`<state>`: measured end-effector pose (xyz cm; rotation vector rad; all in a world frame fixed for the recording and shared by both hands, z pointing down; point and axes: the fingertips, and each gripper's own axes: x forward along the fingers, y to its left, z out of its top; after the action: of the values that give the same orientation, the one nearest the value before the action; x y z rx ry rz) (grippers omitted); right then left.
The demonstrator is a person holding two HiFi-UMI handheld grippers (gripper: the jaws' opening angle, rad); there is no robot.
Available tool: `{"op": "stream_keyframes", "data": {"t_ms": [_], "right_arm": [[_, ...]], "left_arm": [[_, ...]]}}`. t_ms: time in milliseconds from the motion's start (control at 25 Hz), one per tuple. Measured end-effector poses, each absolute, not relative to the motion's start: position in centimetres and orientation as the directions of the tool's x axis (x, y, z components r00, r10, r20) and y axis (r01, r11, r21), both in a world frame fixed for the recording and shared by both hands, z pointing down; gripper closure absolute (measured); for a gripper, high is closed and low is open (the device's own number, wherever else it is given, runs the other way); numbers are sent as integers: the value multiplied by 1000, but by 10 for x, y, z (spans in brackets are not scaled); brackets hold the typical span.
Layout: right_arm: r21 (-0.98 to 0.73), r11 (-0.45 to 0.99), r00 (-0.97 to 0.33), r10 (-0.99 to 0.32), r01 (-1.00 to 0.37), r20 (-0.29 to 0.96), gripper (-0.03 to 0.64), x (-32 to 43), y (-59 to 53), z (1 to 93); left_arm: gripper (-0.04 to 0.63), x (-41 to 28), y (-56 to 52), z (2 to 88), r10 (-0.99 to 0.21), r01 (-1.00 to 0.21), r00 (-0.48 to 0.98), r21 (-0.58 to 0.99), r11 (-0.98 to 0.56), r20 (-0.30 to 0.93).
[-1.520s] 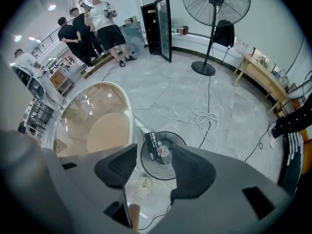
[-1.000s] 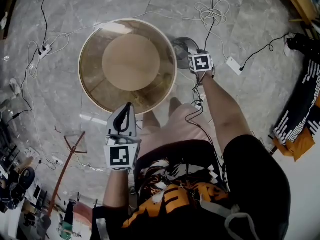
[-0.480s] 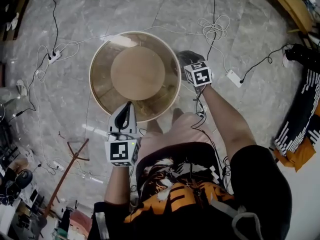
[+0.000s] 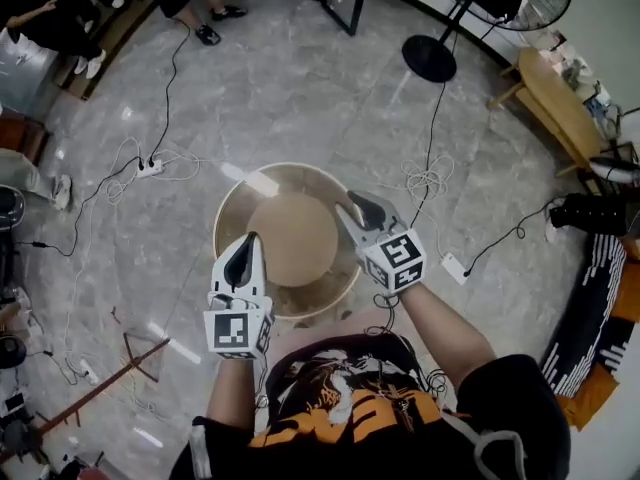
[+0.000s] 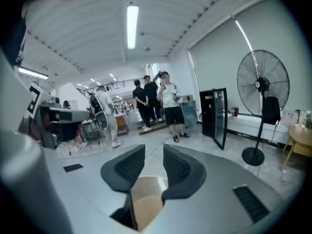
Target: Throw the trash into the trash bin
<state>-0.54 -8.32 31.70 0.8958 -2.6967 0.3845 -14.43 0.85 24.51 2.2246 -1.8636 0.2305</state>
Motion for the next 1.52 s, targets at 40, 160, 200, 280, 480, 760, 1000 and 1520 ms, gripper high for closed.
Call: {"op": "stream_keyframes", "data": {"t_ms": [40,160,200,280,480,760,1000,1520], "right_arm": [[-162,782,-785,-542,-602,299,486,-12,-72,289],[-122,817,-822,-538,-563,187,501,-33,-46,205],[-100,831,-834,-532,-547,148,503,-39,-38,178],[-56,855,-857,-512,-515,66,511,-46,-21,124],[35,886,-881,-455,-463,-133,527,-40,37,19],[66,912,-902,-385,-404,-198,569,-61,81,-11],[86,924,-915,-350,-373,-202,601,-86,82,-24],[117,921,-920,-348,-372,-180,603,-103,99,-29]], "left_arm": [[572,-149,17,226,-956,-985,171,62,-161,238],[572,-161,43,172,-976,-988,154,6,-155,155],[572,-163,51,155,-981,-988,152,-12,-154,125],[572,-161,69,118,-987,-987,154,-35,-156,42],[572,-159,125,50,-981,-986,163,-48,-159,-102],[572,-189,172,16,-978,-993,112,-66,-101,-178],[572,-201,177,4,-980,-995,85,-68,-74,-182],[572,-210,185,-13,-968,-990,118,-96,-99,-221]]}}
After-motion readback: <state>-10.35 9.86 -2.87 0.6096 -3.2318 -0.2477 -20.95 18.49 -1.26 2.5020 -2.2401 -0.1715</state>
